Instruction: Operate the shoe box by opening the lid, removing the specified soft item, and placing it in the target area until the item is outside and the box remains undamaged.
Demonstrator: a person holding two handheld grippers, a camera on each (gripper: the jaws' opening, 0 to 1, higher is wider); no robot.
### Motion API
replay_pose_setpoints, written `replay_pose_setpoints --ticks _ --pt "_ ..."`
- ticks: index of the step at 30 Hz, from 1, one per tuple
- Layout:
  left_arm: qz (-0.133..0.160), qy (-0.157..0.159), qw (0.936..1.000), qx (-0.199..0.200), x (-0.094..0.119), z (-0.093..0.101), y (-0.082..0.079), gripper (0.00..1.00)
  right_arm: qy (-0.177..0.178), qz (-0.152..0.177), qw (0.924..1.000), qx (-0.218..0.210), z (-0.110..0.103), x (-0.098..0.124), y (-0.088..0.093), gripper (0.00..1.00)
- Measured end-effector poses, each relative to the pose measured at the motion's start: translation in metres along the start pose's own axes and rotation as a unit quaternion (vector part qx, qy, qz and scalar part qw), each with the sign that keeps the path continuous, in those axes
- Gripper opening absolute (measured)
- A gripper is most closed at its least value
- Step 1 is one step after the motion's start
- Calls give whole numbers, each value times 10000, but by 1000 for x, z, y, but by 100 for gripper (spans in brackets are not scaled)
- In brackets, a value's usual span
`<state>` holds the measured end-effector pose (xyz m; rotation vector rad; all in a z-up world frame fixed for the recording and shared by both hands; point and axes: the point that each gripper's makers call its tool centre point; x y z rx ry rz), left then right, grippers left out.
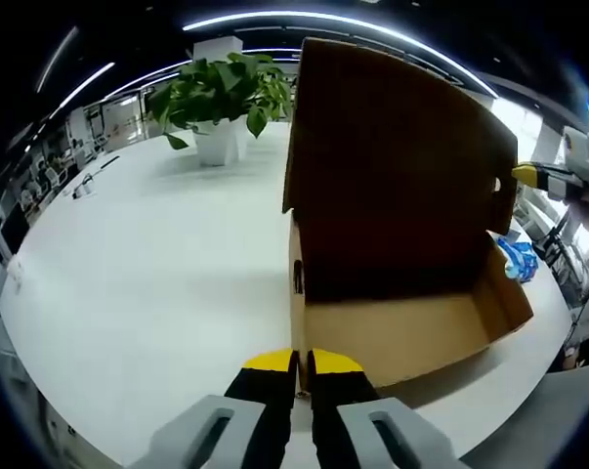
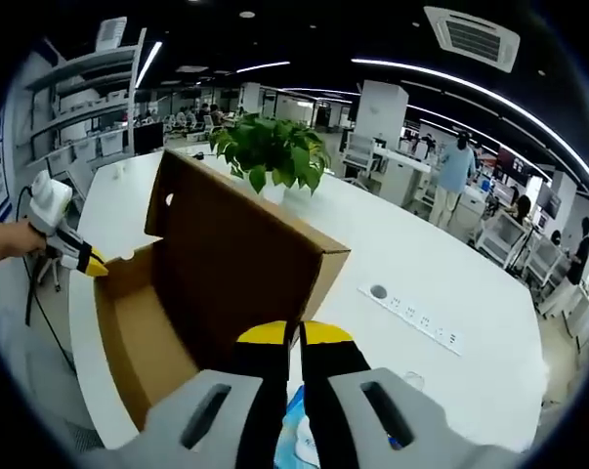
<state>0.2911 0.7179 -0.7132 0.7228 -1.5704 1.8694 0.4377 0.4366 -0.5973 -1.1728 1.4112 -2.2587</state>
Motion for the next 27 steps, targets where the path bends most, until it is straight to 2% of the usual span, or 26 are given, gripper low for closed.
replay_pose_setpoints --ticks 10,16,27 --pt "9 51 10000 54 1 3 -1 5 50 156 9999 -9 -15 13 5 2" --pt "32 82 10000 -39 4 4 -4 12 60 228 9997 10 -24 20 10 2" --pt "461 167 9984 -297 20 8 -28 18 107 335 9994 -25 -38 28 19 4"
Point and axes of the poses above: the point that each gripper's makers call its tool centre point, and the gripper's own axes: x roughly backward along the fingers, z roughly to its right, y roughly out of its underside, and after that the axes turned 5 degrees about x, right-handed
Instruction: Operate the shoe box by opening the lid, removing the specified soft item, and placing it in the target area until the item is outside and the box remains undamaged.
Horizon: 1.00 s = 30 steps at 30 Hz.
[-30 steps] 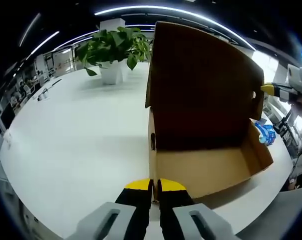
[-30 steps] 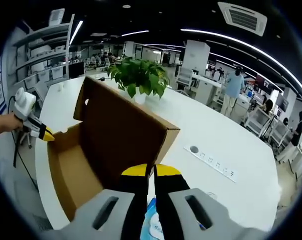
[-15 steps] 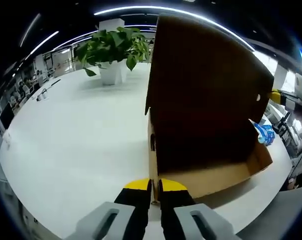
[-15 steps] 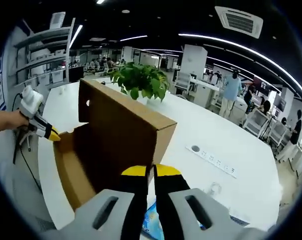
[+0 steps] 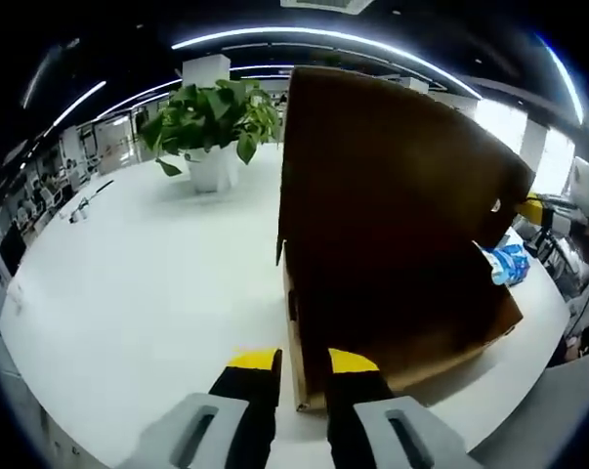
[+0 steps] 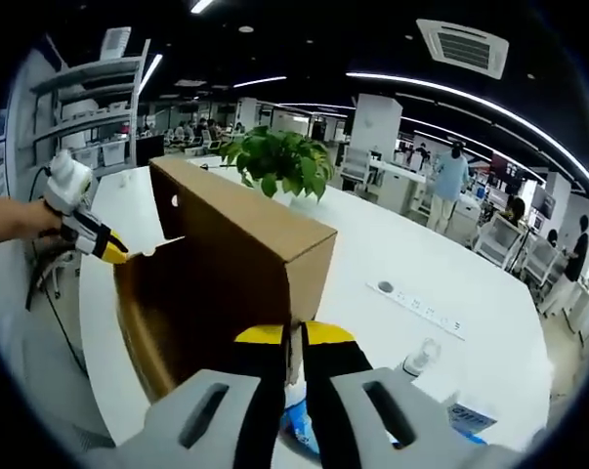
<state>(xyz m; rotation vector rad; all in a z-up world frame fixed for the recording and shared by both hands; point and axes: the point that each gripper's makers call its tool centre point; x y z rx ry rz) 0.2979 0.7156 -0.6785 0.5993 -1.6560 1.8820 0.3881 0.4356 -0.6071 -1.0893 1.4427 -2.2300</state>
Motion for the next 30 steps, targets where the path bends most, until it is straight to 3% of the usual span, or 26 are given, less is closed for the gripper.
replay_pose_setpoints --ticks 16,30 --pt "808 194 9952 -520 24 9 -63 22 -65 -6 10000 -57 -19 10 14 6" --pt "898 249 9927 -770 28 11 -64 24 -144 -80 9998 -85 -32 14 26 8"
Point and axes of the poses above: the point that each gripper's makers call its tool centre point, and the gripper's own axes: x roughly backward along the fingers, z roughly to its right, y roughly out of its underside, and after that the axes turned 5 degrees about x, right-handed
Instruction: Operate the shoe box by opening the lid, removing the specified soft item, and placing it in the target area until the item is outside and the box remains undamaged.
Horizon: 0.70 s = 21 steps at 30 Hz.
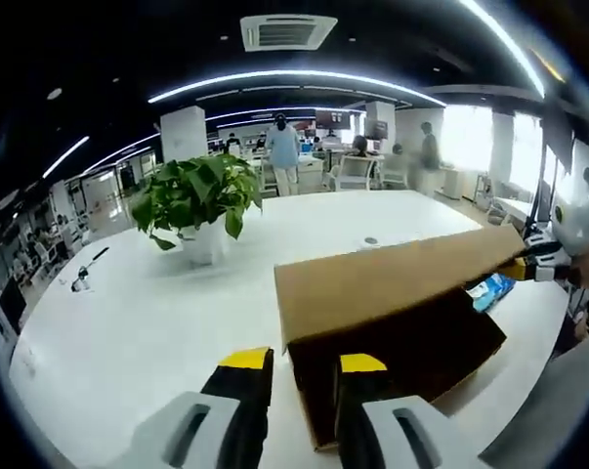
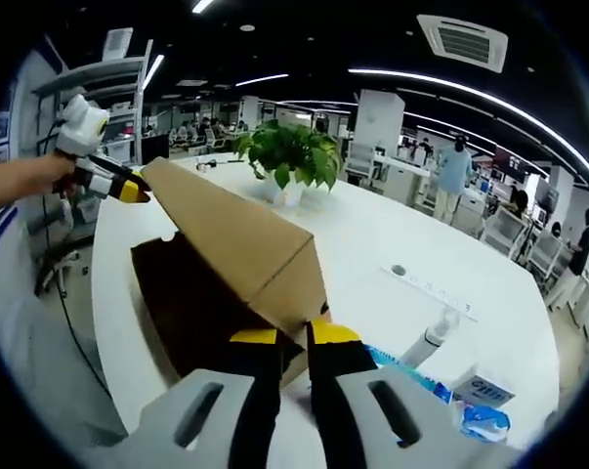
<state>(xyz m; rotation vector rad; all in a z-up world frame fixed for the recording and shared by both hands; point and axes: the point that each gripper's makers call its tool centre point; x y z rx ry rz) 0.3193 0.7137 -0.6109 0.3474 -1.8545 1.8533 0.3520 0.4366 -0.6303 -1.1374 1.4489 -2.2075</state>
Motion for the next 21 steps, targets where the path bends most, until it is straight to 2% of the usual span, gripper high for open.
replay_pose_setpoints --ticks 8,21 --pt "-23 88 10000 -20 1 2 5 25 -75 -82 9999 4 -8 0 10 9" --pt "-279 292 9988 -276 1 9 26 26 -262 -184 9995 70 -20 0 24 15"
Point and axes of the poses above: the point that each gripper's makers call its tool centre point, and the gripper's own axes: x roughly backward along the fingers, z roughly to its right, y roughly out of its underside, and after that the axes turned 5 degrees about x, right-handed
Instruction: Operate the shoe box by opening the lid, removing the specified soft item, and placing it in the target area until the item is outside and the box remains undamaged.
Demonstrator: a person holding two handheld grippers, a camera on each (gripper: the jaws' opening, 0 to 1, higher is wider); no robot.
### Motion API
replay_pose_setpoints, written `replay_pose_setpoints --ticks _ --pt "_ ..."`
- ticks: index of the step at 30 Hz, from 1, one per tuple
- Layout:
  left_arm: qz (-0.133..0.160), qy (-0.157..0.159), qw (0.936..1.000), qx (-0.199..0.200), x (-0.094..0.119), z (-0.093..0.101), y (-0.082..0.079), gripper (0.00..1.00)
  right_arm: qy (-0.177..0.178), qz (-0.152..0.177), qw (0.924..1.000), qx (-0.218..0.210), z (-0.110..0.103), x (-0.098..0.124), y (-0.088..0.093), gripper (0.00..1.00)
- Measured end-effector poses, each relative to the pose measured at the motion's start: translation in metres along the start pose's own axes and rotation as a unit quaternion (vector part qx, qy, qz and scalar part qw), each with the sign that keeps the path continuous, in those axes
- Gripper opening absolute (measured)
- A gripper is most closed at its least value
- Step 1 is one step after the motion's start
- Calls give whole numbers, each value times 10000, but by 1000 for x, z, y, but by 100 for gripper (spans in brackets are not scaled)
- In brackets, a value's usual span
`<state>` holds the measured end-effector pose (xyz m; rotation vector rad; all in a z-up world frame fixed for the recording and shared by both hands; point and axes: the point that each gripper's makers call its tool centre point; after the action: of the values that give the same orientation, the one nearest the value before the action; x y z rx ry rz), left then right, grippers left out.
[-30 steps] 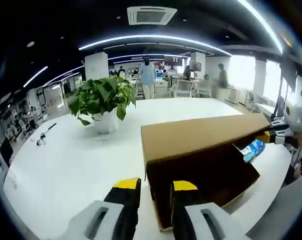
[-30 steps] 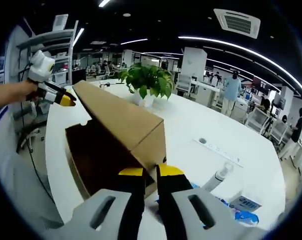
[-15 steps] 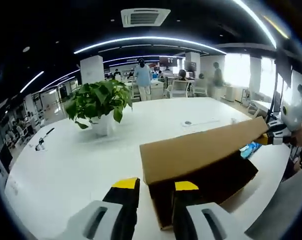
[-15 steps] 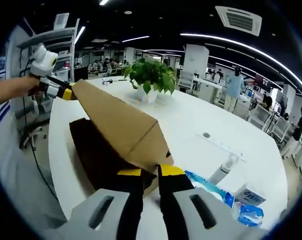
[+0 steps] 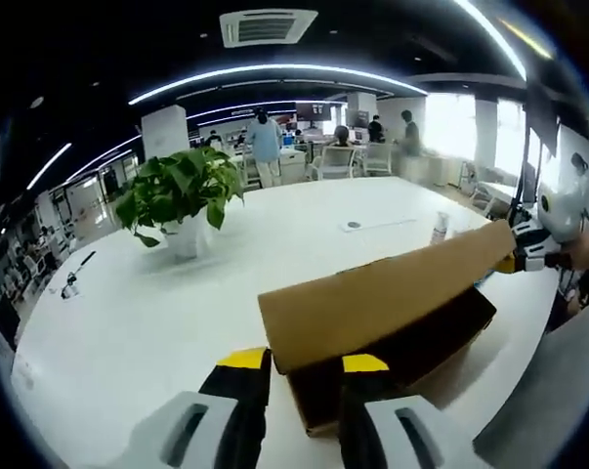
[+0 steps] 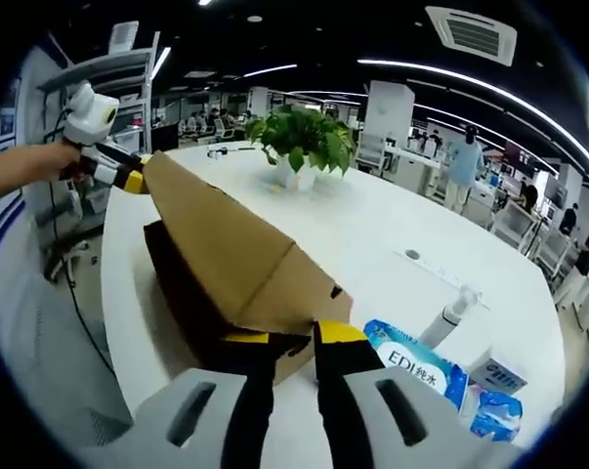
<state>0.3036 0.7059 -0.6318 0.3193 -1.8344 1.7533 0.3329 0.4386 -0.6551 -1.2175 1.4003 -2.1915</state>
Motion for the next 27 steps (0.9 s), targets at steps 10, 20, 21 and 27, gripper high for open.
replay_pose_setpoints --ticks 10,20,21,27 --pt "-162 203 9997 -48 1 5 18 30 -253 1 9997 64 -16 1 9 25" --pt "-453 366 9982 -165 -4 11 39 35 -552 -18 9984 153 -34 1 19 36" --pt "-466 371 9981 -171 -4 12 40 36 -566 -26 9983 145 -35 1 20 36" --pt "-599 433 9972 -143 -4 16 51 37 -683 -81 9976 117 -42 2 26 39"
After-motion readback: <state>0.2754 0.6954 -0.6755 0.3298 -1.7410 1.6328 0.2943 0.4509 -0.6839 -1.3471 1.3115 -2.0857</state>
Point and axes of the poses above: the point that each gripper's makers call its tool centre point, and the gripper's own axes: x roughly backward along the fingers, z roughly to its right, y roughly out of its underside, and after that the axes turned 5 degrees about x, right-handed
